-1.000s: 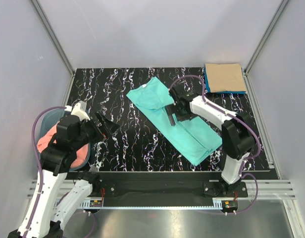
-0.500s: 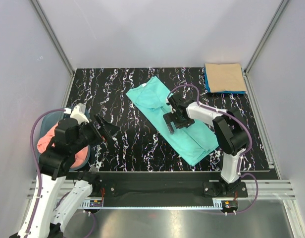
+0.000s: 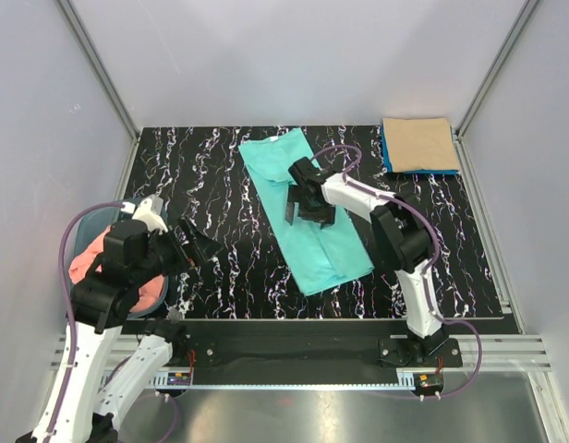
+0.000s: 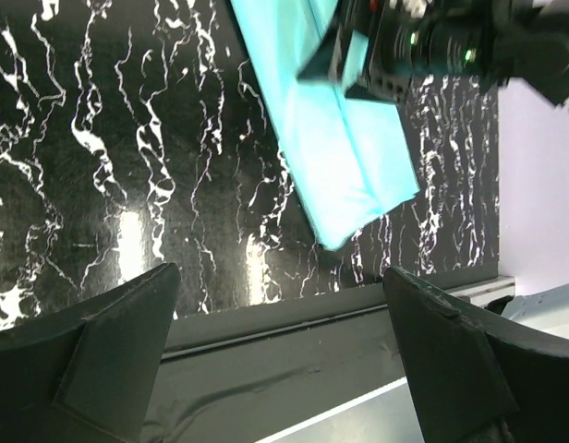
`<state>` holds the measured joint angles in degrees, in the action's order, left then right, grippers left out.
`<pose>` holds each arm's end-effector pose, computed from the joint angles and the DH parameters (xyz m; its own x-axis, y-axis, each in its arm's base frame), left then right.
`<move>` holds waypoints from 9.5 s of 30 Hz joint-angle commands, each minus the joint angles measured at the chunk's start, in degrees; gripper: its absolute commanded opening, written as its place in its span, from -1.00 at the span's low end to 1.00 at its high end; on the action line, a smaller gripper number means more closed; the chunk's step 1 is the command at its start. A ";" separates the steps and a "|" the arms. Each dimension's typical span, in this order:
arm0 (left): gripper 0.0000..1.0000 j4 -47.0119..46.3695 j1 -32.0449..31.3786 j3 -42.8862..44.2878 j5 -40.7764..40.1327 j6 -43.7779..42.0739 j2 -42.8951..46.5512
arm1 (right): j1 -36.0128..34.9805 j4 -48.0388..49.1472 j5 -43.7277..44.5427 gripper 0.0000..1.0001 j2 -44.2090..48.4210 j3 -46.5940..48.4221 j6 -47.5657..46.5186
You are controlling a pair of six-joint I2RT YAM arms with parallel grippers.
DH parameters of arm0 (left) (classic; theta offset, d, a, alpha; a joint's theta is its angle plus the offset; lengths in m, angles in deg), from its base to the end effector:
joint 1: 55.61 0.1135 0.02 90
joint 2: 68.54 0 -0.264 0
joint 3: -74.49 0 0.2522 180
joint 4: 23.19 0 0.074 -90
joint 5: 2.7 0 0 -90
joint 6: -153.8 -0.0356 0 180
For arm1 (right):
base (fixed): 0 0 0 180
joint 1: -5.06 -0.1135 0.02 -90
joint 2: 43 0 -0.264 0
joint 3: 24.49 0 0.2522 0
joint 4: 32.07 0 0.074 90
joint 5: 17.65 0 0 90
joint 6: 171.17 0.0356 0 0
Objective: Fold and stack the t-shirts
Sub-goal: Fold the tshirt
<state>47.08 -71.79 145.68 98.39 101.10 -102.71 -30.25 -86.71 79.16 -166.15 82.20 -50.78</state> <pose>0.0884 -0.0328 0.3539 -0.6782 -0.4224 -0.6013 0.0213 0.8066 -0.5907 0.3628 0.2518 0.1596 -0.9404 -0.0506 -0.3362 -0.0775 0.9947 0.0671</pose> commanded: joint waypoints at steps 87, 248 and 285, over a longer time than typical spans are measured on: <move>0.04 -35.24 -23.45 -35.02 -1.69 32.84 -31.39 | 9.65 22.95 -36.51 0.17 44.14 -63.39 10.57; -0.38 -32.26 -3.77 13.94 2.45 -4.78 -72.96 | 20.55 1.69 -48.91 -0.85 -7.80 7.62 -3.23; -0.13 -32.51 -18.71 -12.08 6.66 0.58 -45.80 | 12.29 11.70 -45.39 -0.54 26.31 -33.79 1.94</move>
<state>19.30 -90.55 131.06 102.52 101.34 -145.71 -16.00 -78.58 35.16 -137.13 44.41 -52.24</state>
